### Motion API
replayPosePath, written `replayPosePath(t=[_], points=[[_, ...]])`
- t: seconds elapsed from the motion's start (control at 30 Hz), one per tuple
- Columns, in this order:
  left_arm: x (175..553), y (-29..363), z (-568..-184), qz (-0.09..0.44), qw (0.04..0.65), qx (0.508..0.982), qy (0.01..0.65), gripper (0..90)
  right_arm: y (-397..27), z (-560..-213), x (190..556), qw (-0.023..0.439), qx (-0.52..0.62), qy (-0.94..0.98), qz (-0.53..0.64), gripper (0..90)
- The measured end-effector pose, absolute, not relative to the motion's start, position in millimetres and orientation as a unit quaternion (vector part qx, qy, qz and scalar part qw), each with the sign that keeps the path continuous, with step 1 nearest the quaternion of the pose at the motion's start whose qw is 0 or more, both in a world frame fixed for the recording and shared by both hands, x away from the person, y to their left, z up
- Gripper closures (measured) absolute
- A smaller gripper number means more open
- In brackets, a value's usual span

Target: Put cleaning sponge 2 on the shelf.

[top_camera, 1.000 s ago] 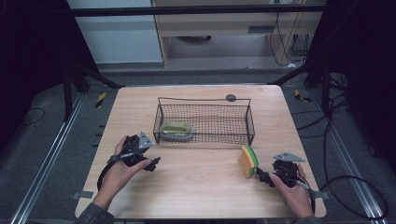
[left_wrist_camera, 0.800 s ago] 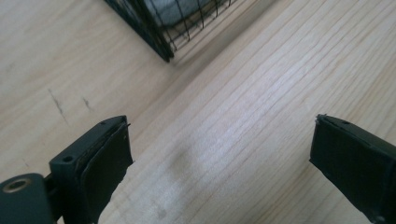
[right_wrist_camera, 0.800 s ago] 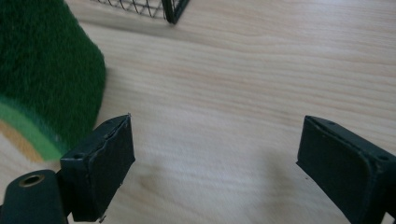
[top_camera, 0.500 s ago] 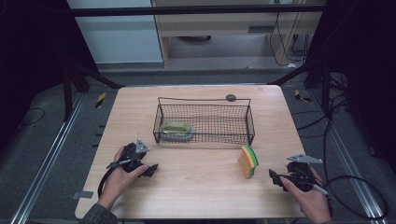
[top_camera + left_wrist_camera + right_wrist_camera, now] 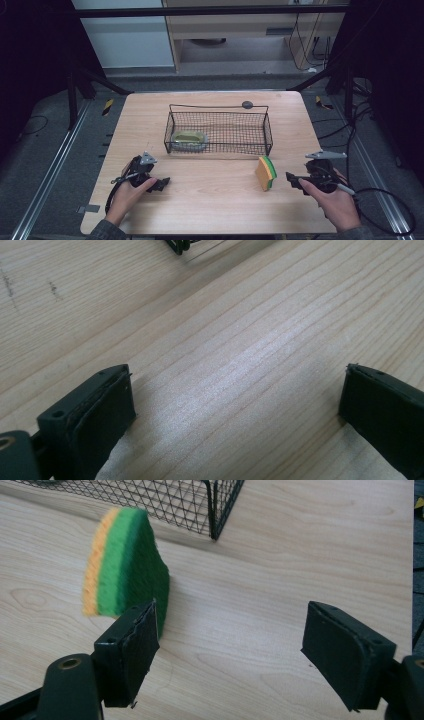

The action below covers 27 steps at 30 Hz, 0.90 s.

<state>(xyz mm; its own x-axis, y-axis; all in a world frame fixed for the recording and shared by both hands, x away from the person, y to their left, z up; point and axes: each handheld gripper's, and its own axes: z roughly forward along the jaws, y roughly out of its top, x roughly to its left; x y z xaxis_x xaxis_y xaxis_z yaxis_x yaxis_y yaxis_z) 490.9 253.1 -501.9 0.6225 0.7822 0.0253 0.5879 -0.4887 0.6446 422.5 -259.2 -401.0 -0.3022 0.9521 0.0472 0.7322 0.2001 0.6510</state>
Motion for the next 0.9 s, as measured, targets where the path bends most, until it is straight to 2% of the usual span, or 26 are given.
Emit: replayPosePath(t=[0.37,0.63,0.9], points=[[487,256,-509,0.176,0.342,0.832,0.401,0.0,-232,-364,446,0.160,0.551,0.771,0.276,21.9],[487,256,-509,0.176,0.342,0.831,0.401,0.0,-200,-371,461,0.135,0.548,0.788,0.246,24.6],[487,256,-509,0.177,0.341,0.831,0.401,0.0,-187,-380,471,0.111,0.563,0.786,0.229,28.6]])
